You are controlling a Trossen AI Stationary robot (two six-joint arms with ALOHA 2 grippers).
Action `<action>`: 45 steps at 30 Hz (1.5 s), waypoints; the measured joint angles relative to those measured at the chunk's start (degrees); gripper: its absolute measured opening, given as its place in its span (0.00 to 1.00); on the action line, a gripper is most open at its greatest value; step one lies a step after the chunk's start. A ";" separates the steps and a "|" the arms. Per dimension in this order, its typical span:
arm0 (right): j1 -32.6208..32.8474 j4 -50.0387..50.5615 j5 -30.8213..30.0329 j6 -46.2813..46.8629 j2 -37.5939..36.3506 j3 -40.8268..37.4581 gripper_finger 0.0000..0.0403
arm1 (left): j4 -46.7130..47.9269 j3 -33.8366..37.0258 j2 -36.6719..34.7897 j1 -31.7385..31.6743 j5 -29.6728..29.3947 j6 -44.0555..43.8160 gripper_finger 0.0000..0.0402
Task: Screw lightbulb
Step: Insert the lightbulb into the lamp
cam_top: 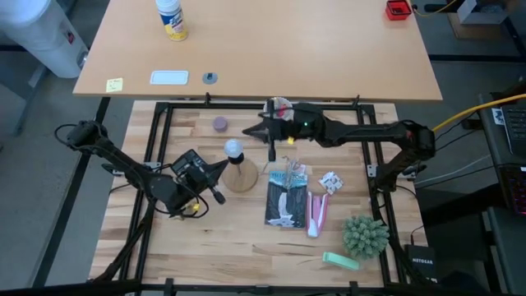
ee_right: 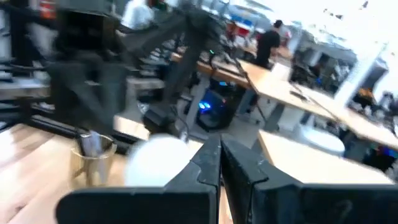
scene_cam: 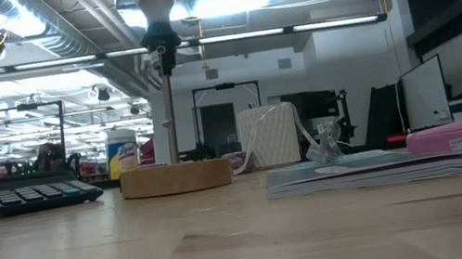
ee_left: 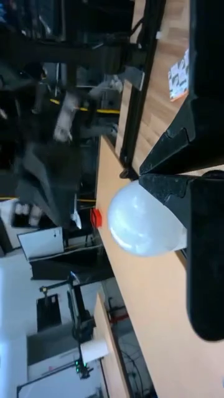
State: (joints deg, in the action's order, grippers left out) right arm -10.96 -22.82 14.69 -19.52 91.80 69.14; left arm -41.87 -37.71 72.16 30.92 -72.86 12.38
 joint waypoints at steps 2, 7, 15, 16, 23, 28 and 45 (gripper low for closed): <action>-1.22 0.37 0.82 1.27 0.47 -0.02 0.04 | 1.35 0.00 -0.02 -0.68 0.70 -1.27 0.00; -2.19 -0.53 2.91 1.76 2.06 0.02 0.04 | 5.76 0.00 -0.02 -2.01 0.91 -5.85 0.00; -2.16 -0.30 5.86 3.90 4.69 -0.02 0.04 | 6.86 0.00 -0.02 -2.17 0.09 -6.39 0.00; -2.15 -0.17 6.23 4.18 4.83 -0.02 0.04 | 6.85 0.00 -0.02 -2.17 -0.47 -6.29 0.00; -1.73 -0.25 9.86 6.09 4.91 -0.02 0.04 | 7.04 0.00 -0.02 -2.17 -4.27 -5.86 0.00; -0.13 0.38 9.84 5.94 4.83 -0.02 0.04 | 7.04 0.00 -0.02 -2.14 -5.67 -4.90 0.00; 7.14 0.71 10.51 5.77 4.91 -0.02 0.04 | 6.92 0.02 0.00 -3.64 -9.77 -4.92 0.00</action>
State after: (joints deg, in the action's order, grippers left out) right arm -3.82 -22.12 25.21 -13.76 96.71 69.12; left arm -34.95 -37.69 72.16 27.28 -82.63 7.46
